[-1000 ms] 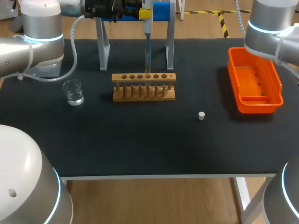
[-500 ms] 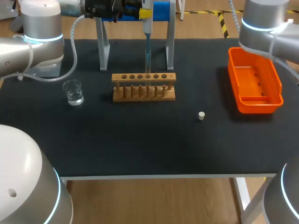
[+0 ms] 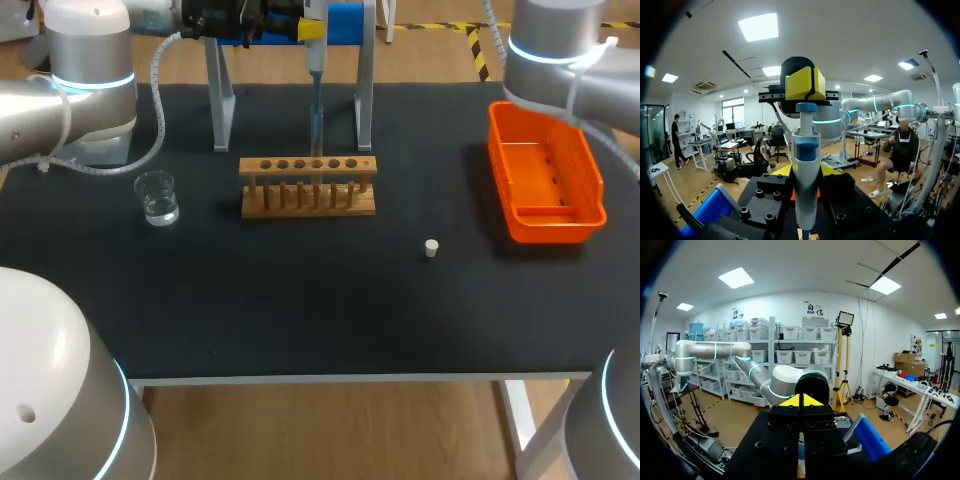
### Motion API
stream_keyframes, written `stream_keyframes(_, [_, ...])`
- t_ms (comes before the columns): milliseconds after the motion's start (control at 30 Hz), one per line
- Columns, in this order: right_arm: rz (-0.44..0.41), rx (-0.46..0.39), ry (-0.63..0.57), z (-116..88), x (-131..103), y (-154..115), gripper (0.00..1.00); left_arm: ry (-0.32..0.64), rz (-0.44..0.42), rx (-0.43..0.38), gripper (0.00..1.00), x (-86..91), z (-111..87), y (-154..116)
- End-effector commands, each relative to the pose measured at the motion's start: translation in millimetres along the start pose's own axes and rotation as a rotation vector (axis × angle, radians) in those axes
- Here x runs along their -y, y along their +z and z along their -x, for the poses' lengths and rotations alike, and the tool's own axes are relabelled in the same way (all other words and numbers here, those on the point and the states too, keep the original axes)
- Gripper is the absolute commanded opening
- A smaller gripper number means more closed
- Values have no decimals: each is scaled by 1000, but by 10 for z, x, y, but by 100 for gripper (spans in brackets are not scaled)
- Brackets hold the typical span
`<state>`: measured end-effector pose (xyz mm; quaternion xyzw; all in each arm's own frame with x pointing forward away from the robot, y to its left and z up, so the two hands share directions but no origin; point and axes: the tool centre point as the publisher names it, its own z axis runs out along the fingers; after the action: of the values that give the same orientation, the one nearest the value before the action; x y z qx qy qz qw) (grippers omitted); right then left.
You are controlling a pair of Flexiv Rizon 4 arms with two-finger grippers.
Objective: Invert the test tube, pick up the pipette, mount the tip to pipette, aspirate from beaker and dispense into the tube, eject the tip, return the pipette, and cap with the stopper.
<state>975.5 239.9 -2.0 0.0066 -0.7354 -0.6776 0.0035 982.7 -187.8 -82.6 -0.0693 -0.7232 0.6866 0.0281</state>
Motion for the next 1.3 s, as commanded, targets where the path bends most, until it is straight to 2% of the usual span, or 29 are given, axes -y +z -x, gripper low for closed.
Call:
stream_keyframes(33, [-3,-5,2,36,19,16,0,-1,2,-2,0,7,1,-5])
stream_keyframes(1300, [-26,-4,29,-2,230,35,0,-1,2,-2,0,7,1,-5])
